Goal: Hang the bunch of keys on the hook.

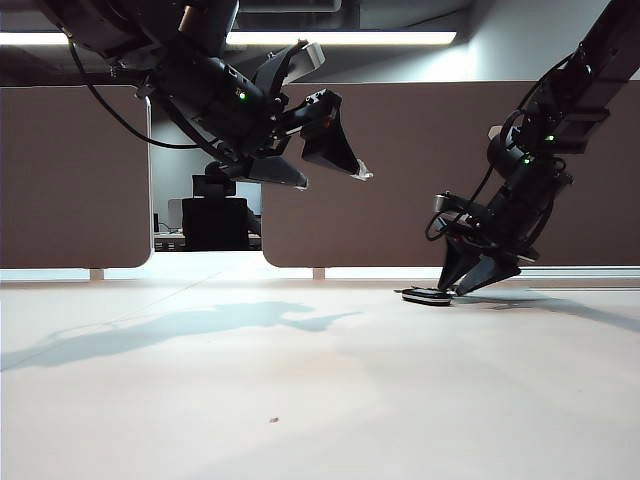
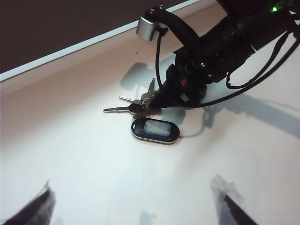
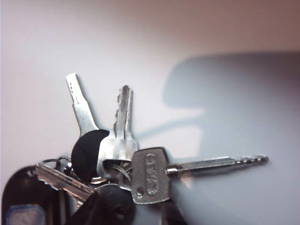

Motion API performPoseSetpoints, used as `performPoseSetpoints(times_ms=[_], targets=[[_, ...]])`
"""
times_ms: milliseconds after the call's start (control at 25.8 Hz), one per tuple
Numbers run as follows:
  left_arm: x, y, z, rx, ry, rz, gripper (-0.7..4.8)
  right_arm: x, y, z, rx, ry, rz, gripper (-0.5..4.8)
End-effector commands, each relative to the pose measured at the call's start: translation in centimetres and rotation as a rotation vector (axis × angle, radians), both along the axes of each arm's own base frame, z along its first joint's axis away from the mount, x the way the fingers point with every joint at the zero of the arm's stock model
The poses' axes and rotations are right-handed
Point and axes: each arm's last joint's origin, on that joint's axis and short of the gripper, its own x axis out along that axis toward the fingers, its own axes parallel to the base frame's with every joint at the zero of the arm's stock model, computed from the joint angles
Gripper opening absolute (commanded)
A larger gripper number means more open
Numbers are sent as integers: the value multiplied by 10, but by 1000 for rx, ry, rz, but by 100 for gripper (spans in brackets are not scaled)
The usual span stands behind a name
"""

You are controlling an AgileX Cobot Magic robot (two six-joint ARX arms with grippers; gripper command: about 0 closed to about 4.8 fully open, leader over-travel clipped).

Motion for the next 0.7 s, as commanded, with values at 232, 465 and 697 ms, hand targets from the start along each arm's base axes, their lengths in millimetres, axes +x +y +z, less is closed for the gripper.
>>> performPoseSetpoints(times_ms=[232, 465, 697], targets=[[0, 0, 4, -6, -13, -3, 479, -2, 2, -11, 3, 60, -11, 74], [0, 0, 4, -5, -9, -3, 479, 0, 1, -14, -37, 44, -38, -9], [0, 0, 4, -1, -11, 8, 479, 2, 1, -5, -33, -7, -40, -9]])
